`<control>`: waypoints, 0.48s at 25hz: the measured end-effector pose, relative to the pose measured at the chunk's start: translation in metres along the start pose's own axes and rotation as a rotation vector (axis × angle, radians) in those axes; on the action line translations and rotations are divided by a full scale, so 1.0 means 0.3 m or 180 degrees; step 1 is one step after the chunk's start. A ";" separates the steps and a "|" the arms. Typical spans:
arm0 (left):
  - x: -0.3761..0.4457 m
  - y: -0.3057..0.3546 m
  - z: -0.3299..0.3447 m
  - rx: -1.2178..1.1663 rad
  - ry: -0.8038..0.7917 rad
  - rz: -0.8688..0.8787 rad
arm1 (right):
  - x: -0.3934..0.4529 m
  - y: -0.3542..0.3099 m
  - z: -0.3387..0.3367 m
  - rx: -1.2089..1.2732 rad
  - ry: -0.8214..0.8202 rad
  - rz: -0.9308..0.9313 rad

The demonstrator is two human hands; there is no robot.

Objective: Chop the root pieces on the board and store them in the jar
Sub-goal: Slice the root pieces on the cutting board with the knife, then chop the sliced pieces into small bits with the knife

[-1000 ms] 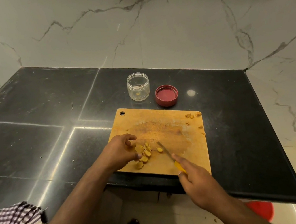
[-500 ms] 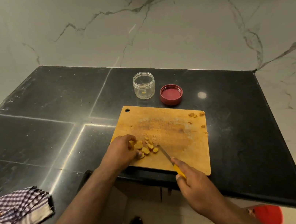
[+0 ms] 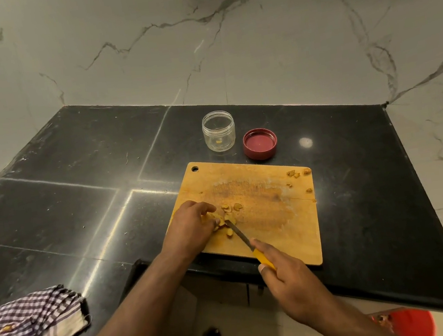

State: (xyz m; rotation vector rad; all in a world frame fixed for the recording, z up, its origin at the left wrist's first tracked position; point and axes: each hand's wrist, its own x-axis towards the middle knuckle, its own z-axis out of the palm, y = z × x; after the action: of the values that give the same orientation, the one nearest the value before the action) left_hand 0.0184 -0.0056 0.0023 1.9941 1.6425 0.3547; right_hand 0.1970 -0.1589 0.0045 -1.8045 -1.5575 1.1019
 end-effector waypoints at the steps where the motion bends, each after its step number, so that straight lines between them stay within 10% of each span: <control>1: 0.001 0.006 0.005 -0.0001 0.0008 0.0065 | 0.003 -0.002 -0.010 0.0050 0.0059 0.0000; 12: 0.031 0.074 0.055 0.0459 -0.0309 0.0669 | 0.070 0.020 -0.055 -0.0025 0.0452 0.0292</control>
State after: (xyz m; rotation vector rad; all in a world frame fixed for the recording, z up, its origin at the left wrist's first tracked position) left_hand 0.0474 -0.0030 -0.0004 2.2623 1.4389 0.2161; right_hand 0.2143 -0.1378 0.0035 -1.9319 -1.4107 0.9861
